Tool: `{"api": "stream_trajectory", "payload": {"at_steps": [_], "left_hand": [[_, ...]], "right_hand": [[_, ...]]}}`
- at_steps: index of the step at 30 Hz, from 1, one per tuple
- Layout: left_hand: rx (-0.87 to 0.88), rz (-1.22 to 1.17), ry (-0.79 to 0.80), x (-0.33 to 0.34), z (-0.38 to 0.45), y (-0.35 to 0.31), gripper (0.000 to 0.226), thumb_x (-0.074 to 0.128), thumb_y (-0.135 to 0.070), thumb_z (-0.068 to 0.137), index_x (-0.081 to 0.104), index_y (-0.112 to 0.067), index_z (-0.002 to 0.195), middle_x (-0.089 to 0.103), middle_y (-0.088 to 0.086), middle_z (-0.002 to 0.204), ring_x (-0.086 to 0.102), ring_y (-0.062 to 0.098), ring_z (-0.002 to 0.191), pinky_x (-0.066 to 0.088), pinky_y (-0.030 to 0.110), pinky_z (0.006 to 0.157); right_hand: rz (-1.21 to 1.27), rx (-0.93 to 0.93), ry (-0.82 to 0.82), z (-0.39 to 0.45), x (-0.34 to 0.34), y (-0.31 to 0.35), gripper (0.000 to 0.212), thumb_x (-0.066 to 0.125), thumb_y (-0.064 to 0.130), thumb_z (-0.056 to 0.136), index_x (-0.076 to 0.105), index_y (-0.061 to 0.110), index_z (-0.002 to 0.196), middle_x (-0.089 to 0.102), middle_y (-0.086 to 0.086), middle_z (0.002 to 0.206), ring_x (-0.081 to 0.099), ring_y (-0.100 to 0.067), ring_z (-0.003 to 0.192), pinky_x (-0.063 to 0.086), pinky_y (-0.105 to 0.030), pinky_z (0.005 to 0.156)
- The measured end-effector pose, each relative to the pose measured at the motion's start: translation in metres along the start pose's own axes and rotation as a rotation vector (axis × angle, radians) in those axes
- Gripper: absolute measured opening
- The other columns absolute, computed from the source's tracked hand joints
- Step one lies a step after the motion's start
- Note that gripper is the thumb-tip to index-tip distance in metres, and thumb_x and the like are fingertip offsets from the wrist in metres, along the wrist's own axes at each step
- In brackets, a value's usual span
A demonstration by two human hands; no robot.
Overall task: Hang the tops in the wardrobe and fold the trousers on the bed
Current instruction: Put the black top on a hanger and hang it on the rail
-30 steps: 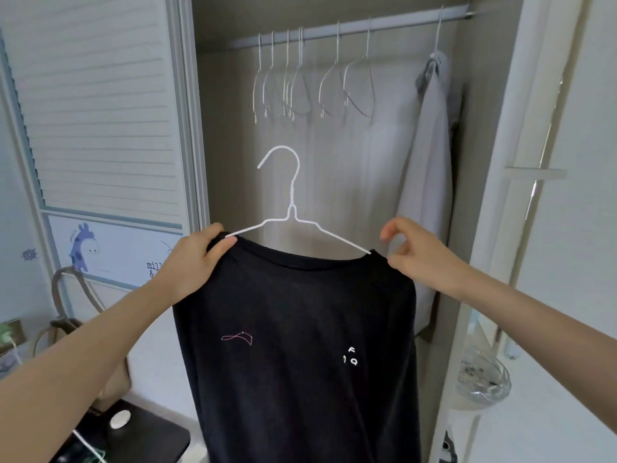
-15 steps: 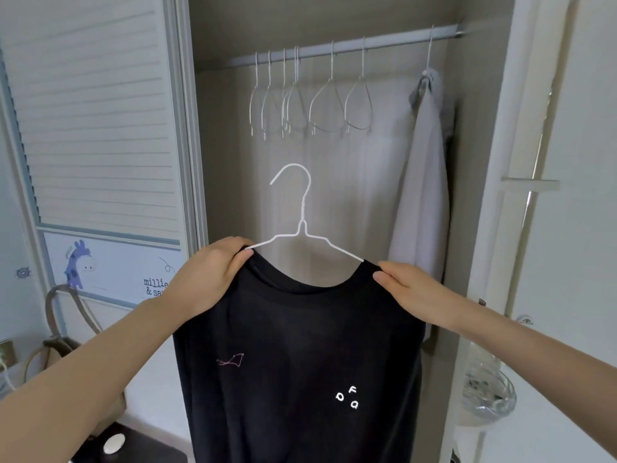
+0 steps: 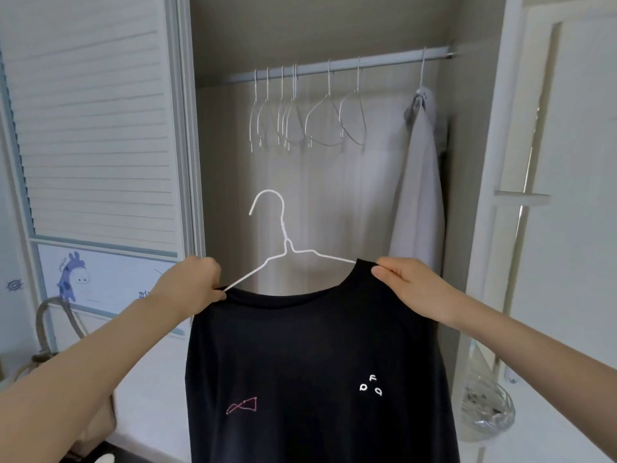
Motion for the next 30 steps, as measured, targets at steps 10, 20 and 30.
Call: {"api": "stream_trajectory", "payload": {"at_steps": [10, 20, 30], "left_hand": [[-0.155, -0.409, -0.130, 0.000, 0.003, 0.016, 0.020, 0.069, -0.020, 0.076, 0.058, -0.019, 0.060, 0.064, -0.003, 0.060, 0.059, 0.015, 0.063, 0.040, 0.026, 0.055], [0.352, -0.872, 0.353, 0.009, -0.015, -0.141, 0.048, 0.058, -0.045, 0.094, 0.044, -0.037, 0.140, 0.052, -0.015, 0.138, 0.056, -0.002, 0.116, 0.042, 0.023, 0.105], [0.281, -1.317, 0.184, -0.071, -0.013, -0.209, 0.084, 0.080, -0.037, 0.073, 0.031, -0.026, 0.140, 0.056, -0.010, 0.119, 0.059, 0.005, 0.103, 0.051, 0.017, 0.076]], "right_hand": [[-0.107, 0.032, -0.042, -0.012, -0.012, 0.002, 0.041, 0.040, 0.031, 0.102, 0.039, 0.009, 0.068, 0.038, 0.003, 0.060, 0.035, -0.009, 0.056, 0.032, -0.024, 0.057], [0.863, 0.658, -0.105, 0.000, -0.037, 0.018, 0.024, 0.049, 0.007, 0.098, 0.055, -0.004, 0.119, 0.063, -0.018, 0.108, 0.064, -0.026, 0.089, 0.055, -0.035, 0.069], [0.842, 0.439, -0.310, 0.073, -0.083, 0.074, 0.022, 0.037, -0.004, 0.095, 0.044, 0.002, 0.114, 0.051, -0.011, 0.092, 0.056, -0.021, 0.077, 0.053, -0.028, 0.059]]}}
Point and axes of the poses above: each hand's wrist, its own z-axis towards the middle knuckle, its own x-axis out of the palm, y = z × x, the point moved 9 cm from there along z, towards the middle knuckle
